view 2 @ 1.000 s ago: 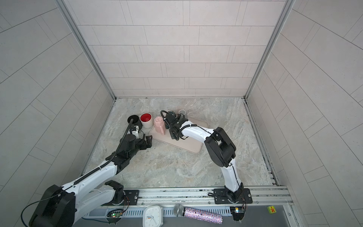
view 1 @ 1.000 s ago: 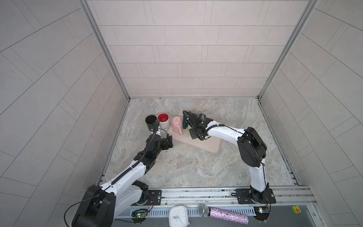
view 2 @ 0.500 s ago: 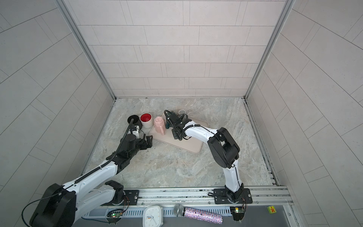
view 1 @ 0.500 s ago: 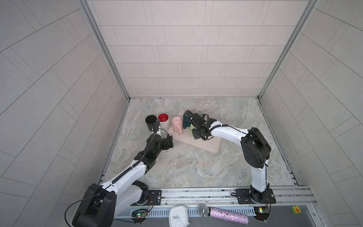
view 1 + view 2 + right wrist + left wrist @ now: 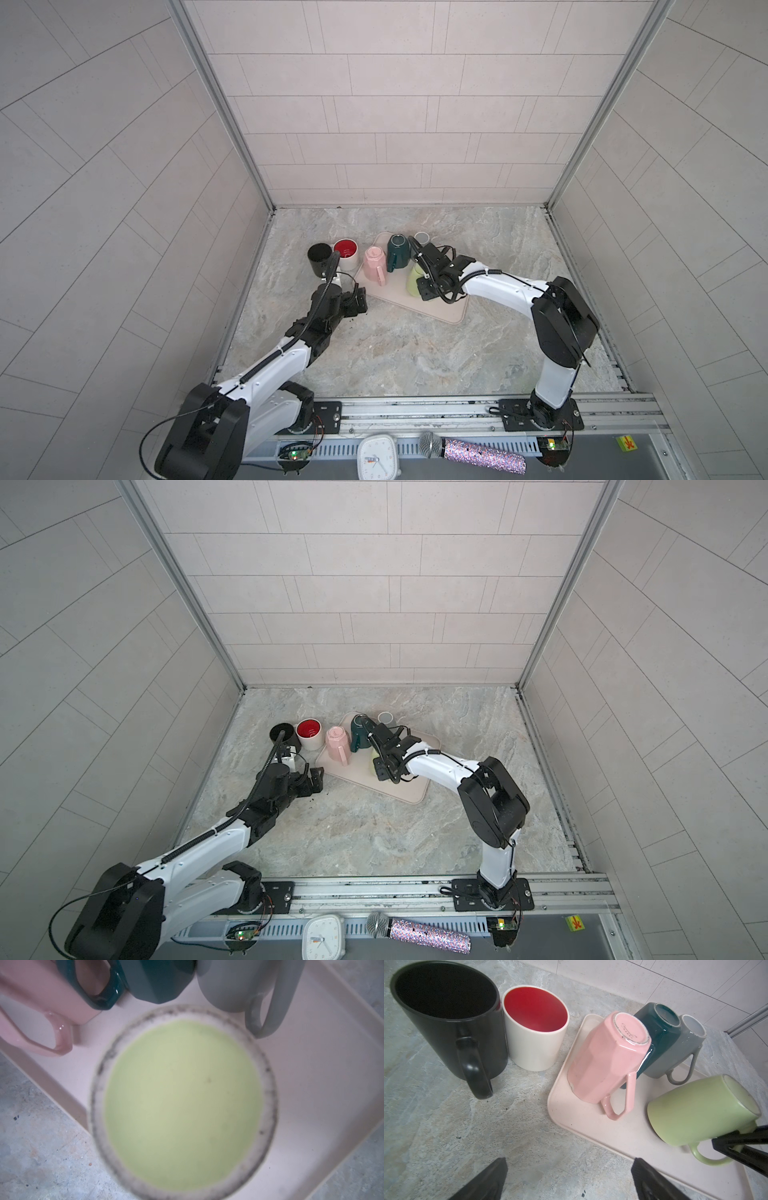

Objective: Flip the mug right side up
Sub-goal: 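Lift the light green mug off the tray toward the left gripper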

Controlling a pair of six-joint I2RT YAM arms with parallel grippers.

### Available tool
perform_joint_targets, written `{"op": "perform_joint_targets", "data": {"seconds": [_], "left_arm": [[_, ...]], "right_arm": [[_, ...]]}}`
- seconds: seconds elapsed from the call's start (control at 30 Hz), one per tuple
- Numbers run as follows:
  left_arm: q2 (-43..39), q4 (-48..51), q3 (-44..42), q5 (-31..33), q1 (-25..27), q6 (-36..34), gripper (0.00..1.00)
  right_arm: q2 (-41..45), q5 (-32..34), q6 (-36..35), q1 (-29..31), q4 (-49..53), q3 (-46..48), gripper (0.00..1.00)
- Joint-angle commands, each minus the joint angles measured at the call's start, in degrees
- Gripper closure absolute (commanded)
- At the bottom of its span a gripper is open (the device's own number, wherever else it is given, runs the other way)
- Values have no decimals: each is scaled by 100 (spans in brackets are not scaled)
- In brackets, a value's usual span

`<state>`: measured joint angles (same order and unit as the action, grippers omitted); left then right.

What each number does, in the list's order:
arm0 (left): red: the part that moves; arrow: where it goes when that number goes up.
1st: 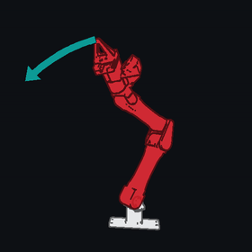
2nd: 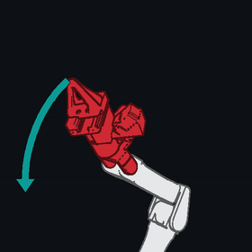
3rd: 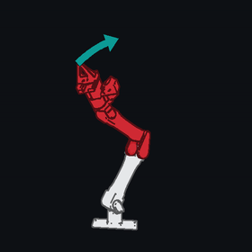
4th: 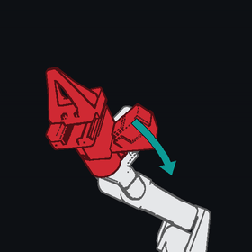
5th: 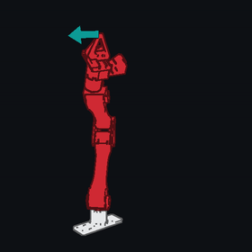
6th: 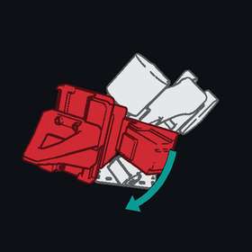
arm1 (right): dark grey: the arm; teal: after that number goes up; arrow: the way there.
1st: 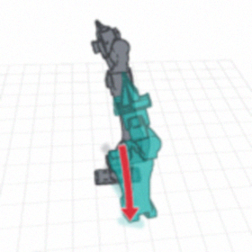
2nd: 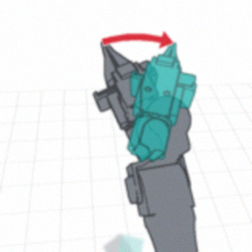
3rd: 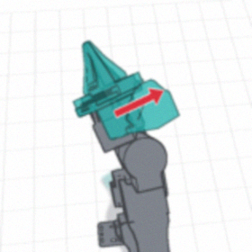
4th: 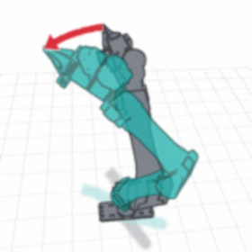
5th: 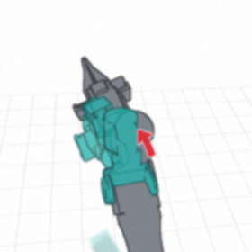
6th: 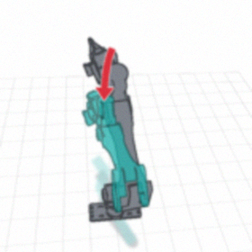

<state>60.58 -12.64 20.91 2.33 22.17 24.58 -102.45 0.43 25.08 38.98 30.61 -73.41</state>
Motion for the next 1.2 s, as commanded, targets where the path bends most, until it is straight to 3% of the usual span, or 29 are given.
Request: {"op": "perform_joint_targets", "data": {"seconds": [0.0,0.37,0.73,1.17], "left_arm": [[38,-124,-16,-85,17,14,0],[32,-194,1,-264,24,29,0],[491,-546,487,-1249,70,348,0],[1005,-825,1258,-1770,939,495,0]], "right_arm": [[629,-232,-96,-30,-551,136,100],[1700,-1225,236,-327,-1528,981,100],[2866,-2128,602,-790,-3504,2305,100],[3492,-2619,1137,-1193,-4235,3048,100]]}}
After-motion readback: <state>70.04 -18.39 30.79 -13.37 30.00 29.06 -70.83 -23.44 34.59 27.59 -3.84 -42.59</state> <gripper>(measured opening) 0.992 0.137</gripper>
